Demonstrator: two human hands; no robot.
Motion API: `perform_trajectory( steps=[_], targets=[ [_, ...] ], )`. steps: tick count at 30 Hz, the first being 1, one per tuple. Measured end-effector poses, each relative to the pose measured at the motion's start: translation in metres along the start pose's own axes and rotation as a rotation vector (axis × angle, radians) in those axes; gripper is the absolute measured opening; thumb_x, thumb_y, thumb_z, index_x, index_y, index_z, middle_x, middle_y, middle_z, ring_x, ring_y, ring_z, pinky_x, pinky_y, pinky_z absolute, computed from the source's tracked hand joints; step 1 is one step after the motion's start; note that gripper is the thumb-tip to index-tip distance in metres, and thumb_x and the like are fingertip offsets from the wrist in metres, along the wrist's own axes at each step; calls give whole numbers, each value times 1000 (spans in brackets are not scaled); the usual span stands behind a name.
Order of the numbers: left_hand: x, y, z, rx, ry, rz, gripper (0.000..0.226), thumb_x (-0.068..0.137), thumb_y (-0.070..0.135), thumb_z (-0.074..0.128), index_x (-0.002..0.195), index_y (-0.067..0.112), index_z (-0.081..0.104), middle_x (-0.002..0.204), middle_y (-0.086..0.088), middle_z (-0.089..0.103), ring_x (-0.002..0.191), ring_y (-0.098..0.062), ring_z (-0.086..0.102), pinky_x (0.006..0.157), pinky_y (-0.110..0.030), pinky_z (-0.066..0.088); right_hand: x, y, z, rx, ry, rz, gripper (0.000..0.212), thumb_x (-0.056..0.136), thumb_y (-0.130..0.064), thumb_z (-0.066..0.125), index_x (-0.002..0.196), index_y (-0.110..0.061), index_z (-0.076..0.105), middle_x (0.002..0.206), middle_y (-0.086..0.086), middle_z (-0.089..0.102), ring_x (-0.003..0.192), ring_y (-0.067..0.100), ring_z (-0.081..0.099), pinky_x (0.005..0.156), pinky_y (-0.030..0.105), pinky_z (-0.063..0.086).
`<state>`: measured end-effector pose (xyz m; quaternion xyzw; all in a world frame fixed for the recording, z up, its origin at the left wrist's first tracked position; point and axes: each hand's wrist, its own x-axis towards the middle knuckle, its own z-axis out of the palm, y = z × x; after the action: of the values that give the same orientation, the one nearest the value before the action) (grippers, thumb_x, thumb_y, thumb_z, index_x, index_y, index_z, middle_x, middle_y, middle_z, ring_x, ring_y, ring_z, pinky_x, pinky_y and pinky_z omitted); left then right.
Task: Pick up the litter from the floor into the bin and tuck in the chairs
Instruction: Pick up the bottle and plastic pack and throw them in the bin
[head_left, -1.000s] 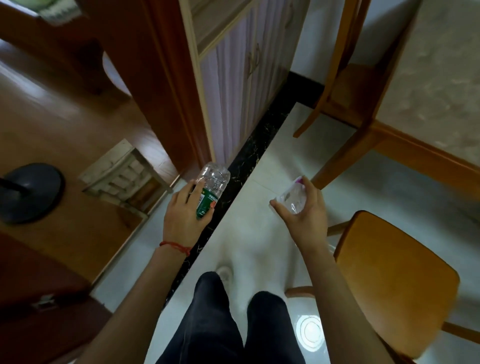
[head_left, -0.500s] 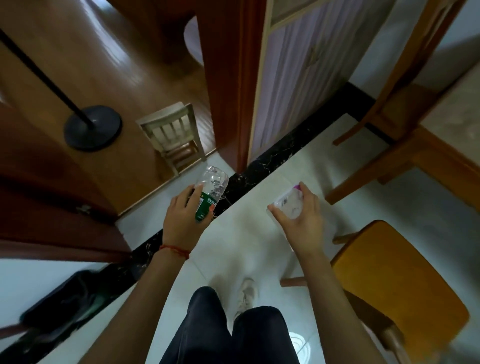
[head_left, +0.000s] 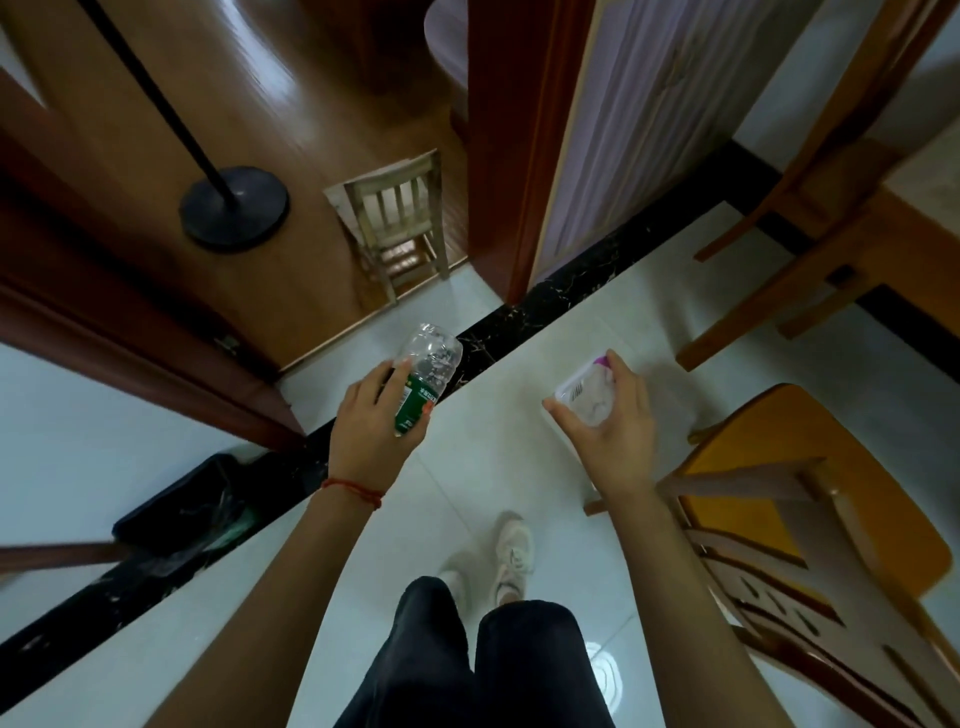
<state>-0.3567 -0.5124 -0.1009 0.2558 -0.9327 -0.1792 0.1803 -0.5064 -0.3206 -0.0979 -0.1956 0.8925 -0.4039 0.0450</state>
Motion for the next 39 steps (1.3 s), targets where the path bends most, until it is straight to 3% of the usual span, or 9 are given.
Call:
perform_trajectory(
  steps=[11,21,29,39],
  targets=[
    [-126,2,-39,29,123,-165,57,68,6,80,117,-7,57,113,-28,60,93,-45,59,81,-51,49,-83,-28,-6,46,-208,-99,81,68,-49,73,134,-19,36,125,4,47,111,19,47,92,43,48],
    [-260,1,-91,95,231,-430,58,66,6,81,118,-6,57,113,-28,59,95,-45,58,78,-51,51,-173,-66,29,61,-473,-340,82,69,-50,72,135,-18,36,123,3,51,109,17,49,86,27,41],
    [-356,-49,-147,152,337,-625,60,66,7,81,120,-5,55,115,-28,59,92,-44,58,77,-48,51,-255,-131,89,91,-609,-511,82,67,-49,75,133,-20,37,127,2,50,111,18,49,87,38,48],
    [-430,-158,-216,147,334,-699,61,65,5,82,118,-7,56,114,-30,59,94,-47,58,78,-52,51,-346,-205,176,79,-623,-509,79,67,-50,74,132,-24,37,125,-3,49,105,8,44,85,35,48]
  ],
)
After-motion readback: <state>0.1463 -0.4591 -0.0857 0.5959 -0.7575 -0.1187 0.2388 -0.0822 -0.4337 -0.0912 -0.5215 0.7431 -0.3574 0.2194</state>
